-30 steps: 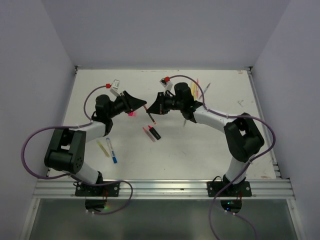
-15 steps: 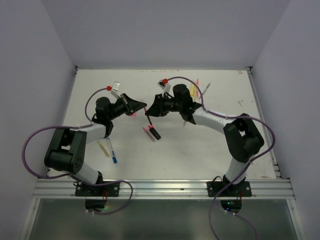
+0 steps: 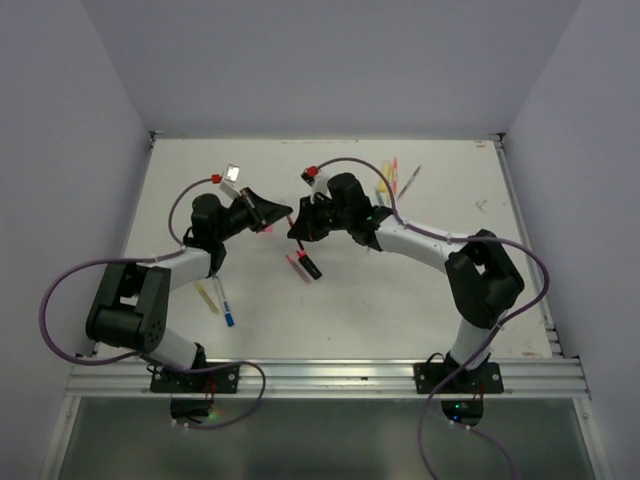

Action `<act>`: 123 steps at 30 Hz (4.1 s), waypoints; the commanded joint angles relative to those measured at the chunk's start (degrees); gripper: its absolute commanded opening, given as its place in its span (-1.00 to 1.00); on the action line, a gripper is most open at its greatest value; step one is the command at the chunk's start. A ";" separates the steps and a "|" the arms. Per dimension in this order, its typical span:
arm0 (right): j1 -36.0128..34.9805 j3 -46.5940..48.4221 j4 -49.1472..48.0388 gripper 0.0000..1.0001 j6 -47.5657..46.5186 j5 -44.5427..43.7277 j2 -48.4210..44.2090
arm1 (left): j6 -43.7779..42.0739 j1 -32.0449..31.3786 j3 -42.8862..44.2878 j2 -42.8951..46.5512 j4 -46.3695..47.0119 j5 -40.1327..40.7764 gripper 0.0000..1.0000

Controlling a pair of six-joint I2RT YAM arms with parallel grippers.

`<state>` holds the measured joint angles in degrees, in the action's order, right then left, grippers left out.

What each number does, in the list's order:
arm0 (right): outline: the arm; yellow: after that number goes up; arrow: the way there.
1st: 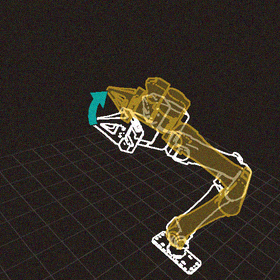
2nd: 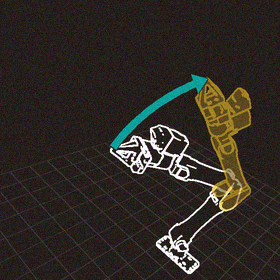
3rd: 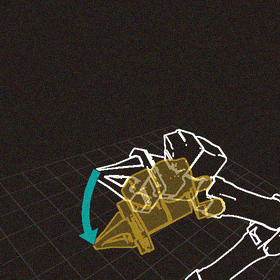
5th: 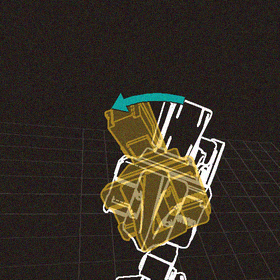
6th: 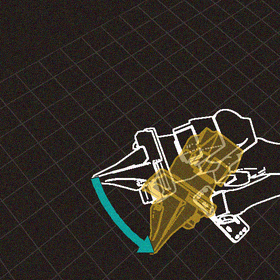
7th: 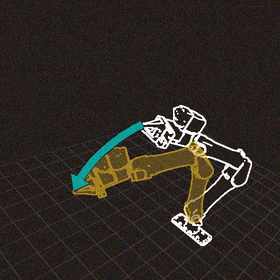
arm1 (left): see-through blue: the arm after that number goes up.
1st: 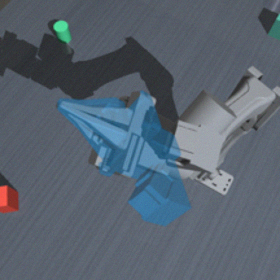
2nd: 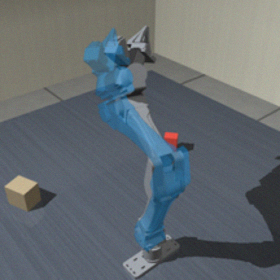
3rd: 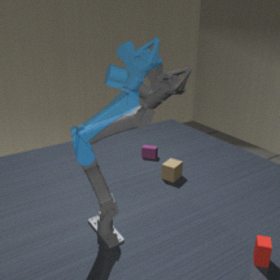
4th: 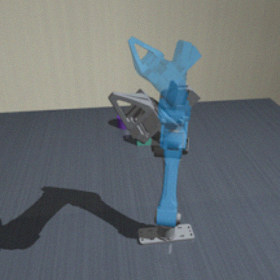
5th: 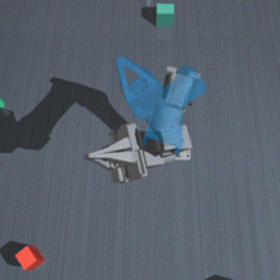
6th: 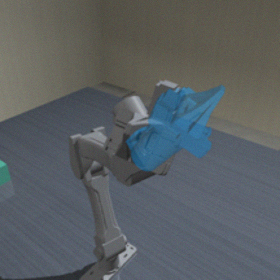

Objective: Open the pen caps

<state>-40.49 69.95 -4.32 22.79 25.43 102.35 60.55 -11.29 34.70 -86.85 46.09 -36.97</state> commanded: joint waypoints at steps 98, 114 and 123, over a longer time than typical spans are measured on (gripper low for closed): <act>13.77 1.33 23.92 -0.51 -1.52 -37.56 9.71 | -28.65 -5.67 30.79 -21.71 -52.15 34.16 -0.27; 11.05 -7.99 10.22 -1.00 -5.74 -3.94 -5.13 | -25.93 -5.67 23.22 -5.34 -32.47 3.80 -0.09; 7.18 -8.17 6.26 -1.00 -3.01 4.71 -8.92 | -20.48 -5.85 15.58 -4.82 -21.21 -0.20 0.17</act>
<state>-33.04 61.89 5.91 18.65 25.21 95.70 38.44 -17.28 51.07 -92.25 18.33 -33.28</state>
